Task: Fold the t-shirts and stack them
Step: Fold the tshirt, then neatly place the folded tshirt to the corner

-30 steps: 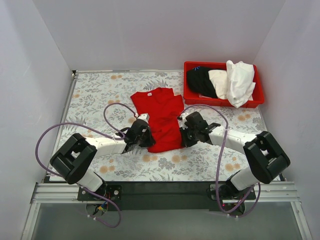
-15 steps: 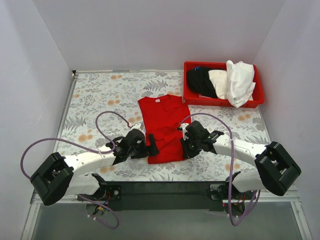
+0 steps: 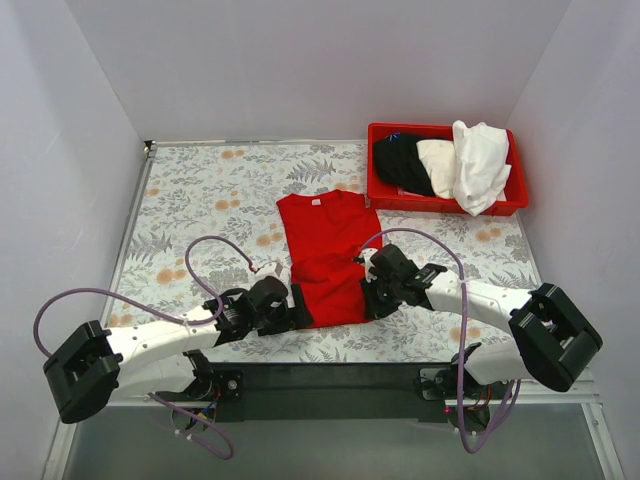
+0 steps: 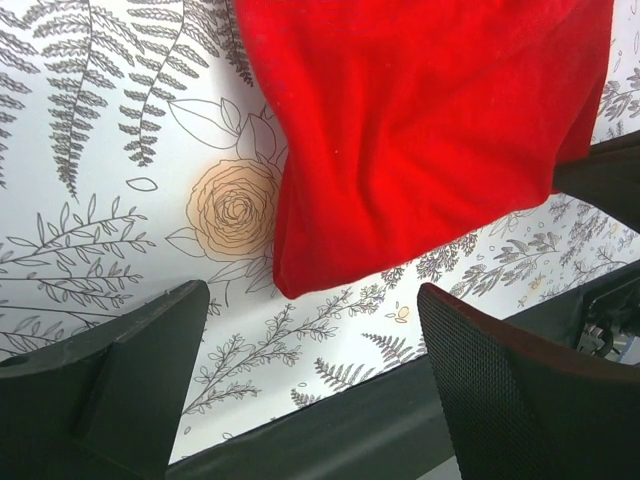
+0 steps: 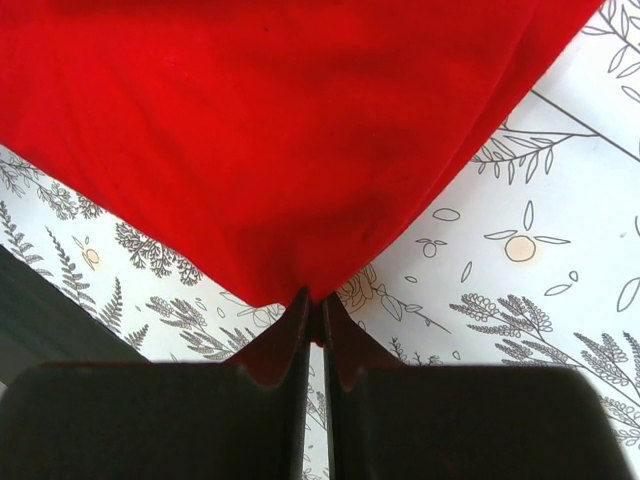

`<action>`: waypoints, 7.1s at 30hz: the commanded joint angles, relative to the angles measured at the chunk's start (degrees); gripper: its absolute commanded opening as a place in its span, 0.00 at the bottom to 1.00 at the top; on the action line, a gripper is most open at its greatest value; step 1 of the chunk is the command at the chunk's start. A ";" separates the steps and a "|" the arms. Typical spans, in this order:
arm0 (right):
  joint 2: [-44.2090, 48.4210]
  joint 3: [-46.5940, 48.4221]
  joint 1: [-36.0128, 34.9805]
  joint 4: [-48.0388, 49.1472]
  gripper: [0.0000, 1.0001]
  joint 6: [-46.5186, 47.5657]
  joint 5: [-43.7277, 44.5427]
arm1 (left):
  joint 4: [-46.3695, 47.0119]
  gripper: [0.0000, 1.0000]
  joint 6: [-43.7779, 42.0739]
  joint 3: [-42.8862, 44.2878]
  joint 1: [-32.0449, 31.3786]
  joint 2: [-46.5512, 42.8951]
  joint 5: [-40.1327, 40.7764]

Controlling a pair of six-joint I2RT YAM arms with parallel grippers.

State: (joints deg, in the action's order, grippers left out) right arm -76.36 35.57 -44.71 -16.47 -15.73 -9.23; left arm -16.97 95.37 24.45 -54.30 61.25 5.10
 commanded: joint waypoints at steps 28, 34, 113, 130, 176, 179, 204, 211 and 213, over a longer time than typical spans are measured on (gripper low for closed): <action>3.14 -1.48 -1.26 0.31 0.02 -0.54 -2.90 | -4.64 0.00 1.40 -1.69 -5.99 7.13 2.90; 3.93 -0.15 -2.05 -6.02 0.01 1.40 -4.21 | -7.98 0.00 -2.30 -0.45 -8.44 6.60 -3.69; -19.87 41.41 14.12 -2.78 0.01 11.15 -3.51 | 15.92 0.00 -22.25 29.69 27.58 27.59 -12.57; -25.16 52.67 17.99 -7.08 0.47 11.16 6.93 | 8.89 0.92 -24.88 41.64 31.63 31.74 -2.83; -26.12 19.63 12.89 9.70 0.57 3.95 7.39 | 33.13 0.98 -15.31 13.17 30.40 32.87 -24.09; -26.12 19.27 12.37 10.14 0.57 3.69 6.86 | 35.68 0.98 -13.81 13.17 28.91 34.80 -24.09; -20.42 16.29 9.99 10.58 0.56 3.16 4.66 | 27.70 0.00 -17.23 21.42 25.39 40.79 -8.88; -12.95 20.05 10.08 5.67 0.62 5.26 10.62 | 21.73 0.00 -26.09 27.30 30.21 40.44 -8.00; -12.68 23.12 10.52 2.86 0.64 6.14 11.95 | 19.35 0.00 -28.39 29.16 31.80 40.70 -8.09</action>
State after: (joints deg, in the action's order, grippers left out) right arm -91.39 53.58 -34.37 -9.26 -11.38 -0.86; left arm 7.73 73.69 50.09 -25.89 102.02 -7.01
